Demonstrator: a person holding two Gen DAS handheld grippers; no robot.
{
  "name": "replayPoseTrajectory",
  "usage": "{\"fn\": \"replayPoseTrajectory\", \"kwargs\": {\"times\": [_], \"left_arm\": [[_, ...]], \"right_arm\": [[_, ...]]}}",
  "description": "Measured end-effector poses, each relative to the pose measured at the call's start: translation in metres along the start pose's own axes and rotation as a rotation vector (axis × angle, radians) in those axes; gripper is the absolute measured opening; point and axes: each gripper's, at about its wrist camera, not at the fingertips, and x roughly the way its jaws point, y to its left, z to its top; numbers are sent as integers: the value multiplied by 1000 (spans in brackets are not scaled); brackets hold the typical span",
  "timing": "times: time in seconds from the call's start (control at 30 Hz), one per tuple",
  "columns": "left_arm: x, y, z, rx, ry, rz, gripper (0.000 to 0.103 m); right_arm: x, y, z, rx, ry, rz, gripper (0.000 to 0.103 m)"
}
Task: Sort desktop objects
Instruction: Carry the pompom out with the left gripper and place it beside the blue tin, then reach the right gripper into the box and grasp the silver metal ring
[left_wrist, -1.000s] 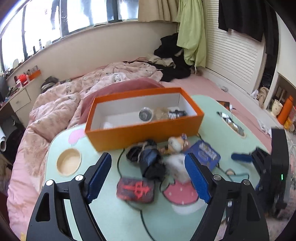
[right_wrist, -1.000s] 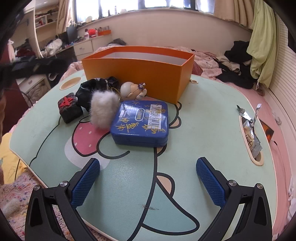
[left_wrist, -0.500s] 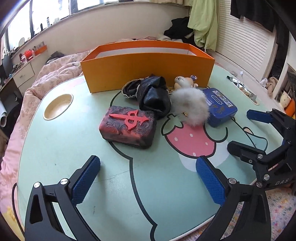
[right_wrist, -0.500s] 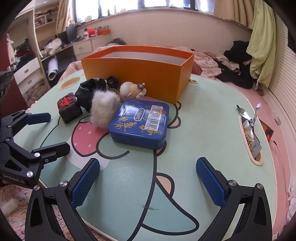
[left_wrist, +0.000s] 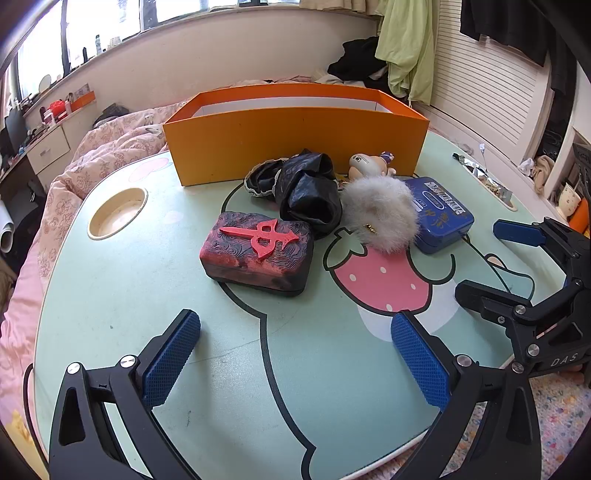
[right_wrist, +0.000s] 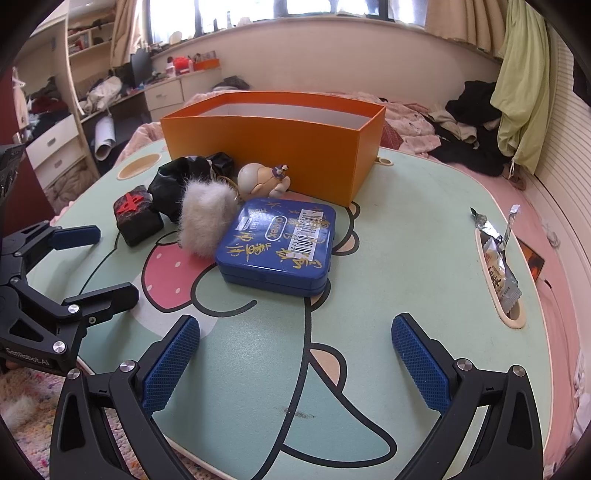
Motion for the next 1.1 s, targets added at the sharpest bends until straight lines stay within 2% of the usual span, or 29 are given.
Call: {"fn": "replayPoseTrajectory", "kwargs": {"times": [0.2,0.27,0.37,0.43,0.5,0.67,0.77,0.93,0.97,1.0,1.1], "left_arm": [[-1,1,1,0,-2,-1,103],[-6,2,0,0,-4,-2,103],[-9,2,0,0,-6,-2,103],[-10,2,-2,0,-7,-2,103],[-11,3,-2,0,-8,-3,103],[-14,2,-6,0,-14,-5,103],[-15,2,-7,0,-17,-6,103],[-16,5,-9,1,-24,-12,103],[-16,5,-10,1,-26,-13,103],[-17,5,-10,2,-27,-14,103],[-18,5,-11,3,-31,-17,103]], "right_arm": [[-19,-10,14,41,-29,94,100],[-30,-11,32,35,-53,108,99],[-37,-9,76,32,-64,121,97],[-30,-4,114,35,-39,128,91],[-15,6,150,38,2,129,78],[55,13,213,98,176,147,59],[102,10,225,145,286,107,55],[142,11,224,123,367,35,54],[148,13,222,107,384,19,46],[157,16,218,87,415,-2,30],[161,26,214,16,392,-64,29]]}}
